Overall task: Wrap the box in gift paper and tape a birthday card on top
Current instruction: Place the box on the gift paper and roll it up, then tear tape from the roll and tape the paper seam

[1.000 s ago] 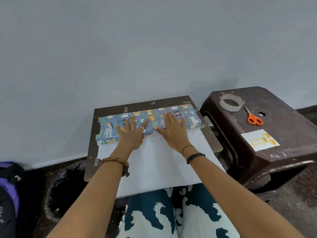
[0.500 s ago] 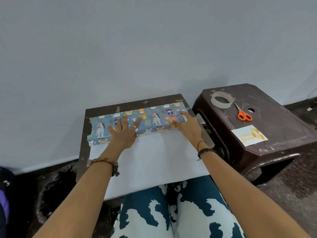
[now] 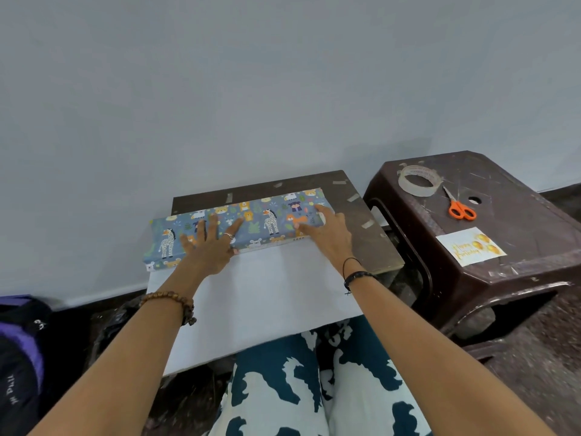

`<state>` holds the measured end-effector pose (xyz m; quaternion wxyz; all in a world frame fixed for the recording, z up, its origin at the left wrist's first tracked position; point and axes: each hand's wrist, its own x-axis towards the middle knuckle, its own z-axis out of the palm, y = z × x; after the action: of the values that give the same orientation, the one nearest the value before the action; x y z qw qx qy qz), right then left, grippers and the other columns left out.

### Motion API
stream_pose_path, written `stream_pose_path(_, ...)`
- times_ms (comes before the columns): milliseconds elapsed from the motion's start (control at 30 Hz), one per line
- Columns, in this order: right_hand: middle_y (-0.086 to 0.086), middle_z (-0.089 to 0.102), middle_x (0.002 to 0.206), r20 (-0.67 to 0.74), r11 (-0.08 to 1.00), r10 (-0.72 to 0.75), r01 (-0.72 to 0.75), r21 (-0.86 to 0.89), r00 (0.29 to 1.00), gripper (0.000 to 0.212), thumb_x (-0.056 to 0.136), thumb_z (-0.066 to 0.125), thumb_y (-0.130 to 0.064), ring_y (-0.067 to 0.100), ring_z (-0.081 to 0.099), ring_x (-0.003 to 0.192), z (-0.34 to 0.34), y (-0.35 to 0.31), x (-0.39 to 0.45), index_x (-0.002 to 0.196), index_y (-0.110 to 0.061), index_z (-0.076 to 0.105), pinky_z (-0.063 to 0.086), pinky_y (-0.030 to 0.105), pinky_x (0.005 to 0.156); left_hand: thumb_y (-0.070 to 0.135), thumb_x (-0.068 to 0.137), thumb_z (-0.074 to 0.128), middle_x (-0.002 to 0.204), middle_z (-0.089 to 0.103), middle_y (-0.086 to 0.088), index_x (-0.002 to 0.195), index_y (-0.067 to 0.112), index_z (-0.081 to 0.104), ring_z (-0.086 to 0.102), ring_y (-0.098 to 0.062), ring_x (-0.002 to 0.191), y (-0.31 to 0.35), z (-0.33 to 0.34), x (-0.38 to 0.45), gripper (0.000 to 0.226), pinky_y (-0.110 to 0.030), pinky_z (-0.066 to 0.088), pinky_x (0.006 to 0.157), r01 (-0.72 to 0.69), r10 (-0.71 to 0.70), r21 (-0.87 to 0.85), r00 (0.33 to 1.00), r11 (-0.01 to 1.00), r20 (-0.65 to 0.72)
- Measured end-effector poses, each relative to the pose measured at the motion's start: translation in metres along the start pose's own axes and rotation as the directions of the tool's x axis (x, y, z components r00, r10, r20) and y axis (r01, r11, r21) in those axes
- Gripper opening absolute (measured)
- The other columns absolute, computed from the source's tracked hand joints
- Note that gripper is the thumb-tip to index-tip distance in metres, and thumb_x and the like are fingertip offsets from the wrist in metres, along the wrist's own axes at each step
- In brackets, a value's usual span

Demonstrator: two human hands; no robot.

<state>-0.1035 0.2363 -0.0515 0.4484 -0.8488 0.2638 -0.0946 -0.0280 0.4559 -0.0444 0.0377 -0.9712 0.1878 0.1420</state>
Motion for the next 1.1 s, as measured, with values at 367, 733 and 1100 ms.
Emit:
stream_pose_path(367, 0.009, 0.052, 0.126, -0.118, 0.984, -0.163, 0.153, -0.092, 0.98, 0.038, 0.089, 0.059, -0.03, 0.025, 0.049, 0.117, -0.031, -0.015, 0.015, 0.124, -0.017, 0.056, 0.044, 0.036, 0.094, 0.036, 0.095, 0.047, 0.148, 0.032, -0.015, 0.137, 0.013, 0.044, 0.025, -0.028, 0.139, 0.097, -0.027, 0.008, 0.048, -0.041, 0.019, 0.112, -0.248, 0.059, -0.419, 0.908, 0.874, -0.414)
stream_pose_path(733, 0.011, 0.053, 0.122, -0.416, 0.872, -0.19, -0.042, -0.489, 0.889, 0.03, 0.09, 0.046, -0.014, 0.029, 0.045, 0.116, -0.125, 0.047, 0.086, 0.118, -0.008, 0.054, 0.038, 0.038, 0.098, 0.011, 0.094, 0.048, 0.136, 0.051, -0.007, 0.137, 0.013, 0.044, 0.048, -0.02, 0.124, 0.277, -0.06, 0.078, 0.043, -0.023, 0.036, 0.096, -0.469, 0.397, -0.667, 0.877, 0.579, -0.272)
stream_pose_path(1100, 0.006, 0.064, 0.107, -0.319, 0.771, -0.258, -0.005, -0.637, 0.912, 0.024, 0.087, 0.044, -0.007, 0.025, 0.052, 0.11, -0.132, 0.065, 0.108, 0.102, -0.011, 0.063, 0.014, 0.044, 0.114, 0.014, 0.094, 0.046, 0.136, 0.051, -0.005, 0.135, 0.017, 0.045, 0.047, -0.021, 0.126, 0.287, -0.06, 0.11, 0.041, -0.039, 0.006, 0.115, -0.506, 0.382, -0.506, 0.862, 0.699, -0.334)
